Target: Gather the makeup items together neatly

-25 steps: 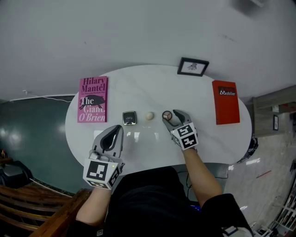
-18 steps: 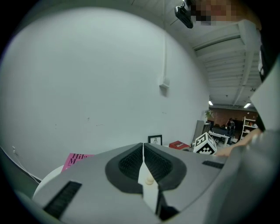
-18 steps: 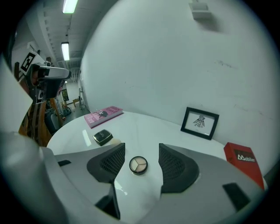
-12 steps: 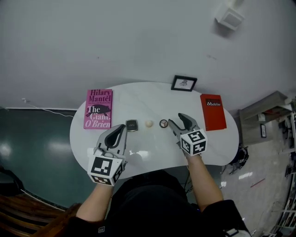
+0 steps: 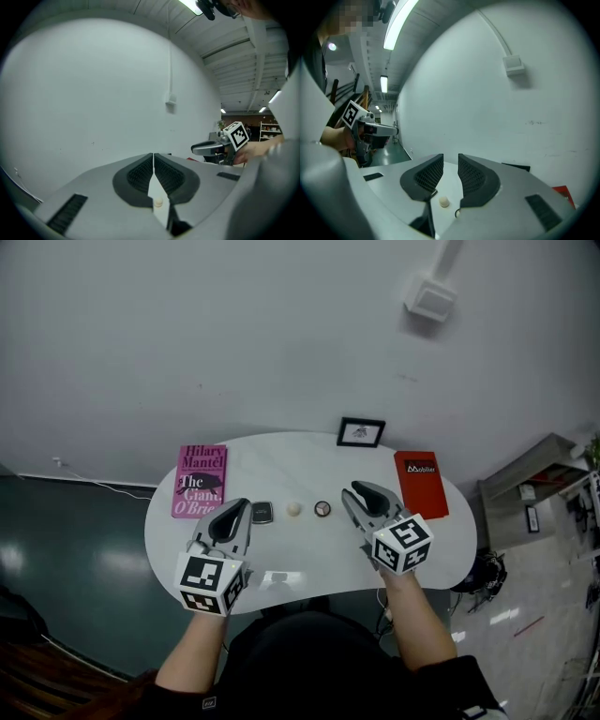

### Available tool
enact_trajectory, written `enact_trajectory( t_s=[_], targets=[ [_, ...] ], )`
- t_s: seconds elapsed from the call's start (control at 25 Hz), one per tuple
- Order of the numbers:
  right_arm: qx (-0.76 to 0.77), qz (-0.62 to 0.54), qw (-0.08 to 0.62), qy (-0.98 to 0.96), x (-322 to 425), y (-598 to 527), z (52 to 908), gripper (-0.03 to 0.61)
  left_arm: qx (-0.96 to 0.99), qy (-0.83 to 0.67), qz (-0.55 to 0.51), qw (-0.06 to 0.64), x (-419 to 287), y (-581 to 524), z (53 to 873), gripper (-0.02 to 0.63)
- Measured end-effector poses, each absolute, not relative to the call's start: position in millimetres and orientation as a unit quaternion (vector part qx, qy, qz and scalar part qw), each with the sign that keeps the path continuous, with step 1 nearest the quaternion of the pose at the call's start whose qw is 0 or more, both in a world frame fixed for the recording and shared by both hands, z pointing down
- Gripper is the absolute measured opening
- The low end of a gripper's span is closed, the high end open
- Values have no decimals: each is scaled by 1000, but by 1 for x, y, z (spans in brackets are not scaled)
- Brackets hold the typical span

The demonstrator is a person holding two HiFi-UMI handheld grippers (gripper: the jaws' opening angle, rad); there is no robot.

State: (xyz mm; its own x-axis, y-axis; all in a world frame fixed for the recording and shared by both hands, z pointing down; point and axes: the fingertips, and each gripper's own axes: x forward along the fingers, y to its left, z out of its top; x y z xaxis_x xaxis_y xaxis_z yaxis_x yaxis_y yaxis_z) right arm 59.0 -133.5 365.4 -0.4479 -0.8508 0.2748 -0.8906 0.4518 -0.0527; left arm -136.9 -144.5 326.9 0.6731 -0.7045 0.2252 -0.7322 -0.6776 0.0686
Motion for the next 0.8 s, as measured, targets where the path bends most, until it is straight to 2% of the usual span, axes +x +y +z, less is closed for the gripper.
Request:
enact_trajectory(
  t_s=[0.44, 0.8],
  targets=[
    [451, 44, 3, -891, 70, -104, 281, 51, 904, -416, 63, 76, -113, -141, 284, 19],
    [455, -17, -55, -889, 86, -104, 221, 35, 899, -434, 47, 37, -103, -150, 248, 19]
  ],
)
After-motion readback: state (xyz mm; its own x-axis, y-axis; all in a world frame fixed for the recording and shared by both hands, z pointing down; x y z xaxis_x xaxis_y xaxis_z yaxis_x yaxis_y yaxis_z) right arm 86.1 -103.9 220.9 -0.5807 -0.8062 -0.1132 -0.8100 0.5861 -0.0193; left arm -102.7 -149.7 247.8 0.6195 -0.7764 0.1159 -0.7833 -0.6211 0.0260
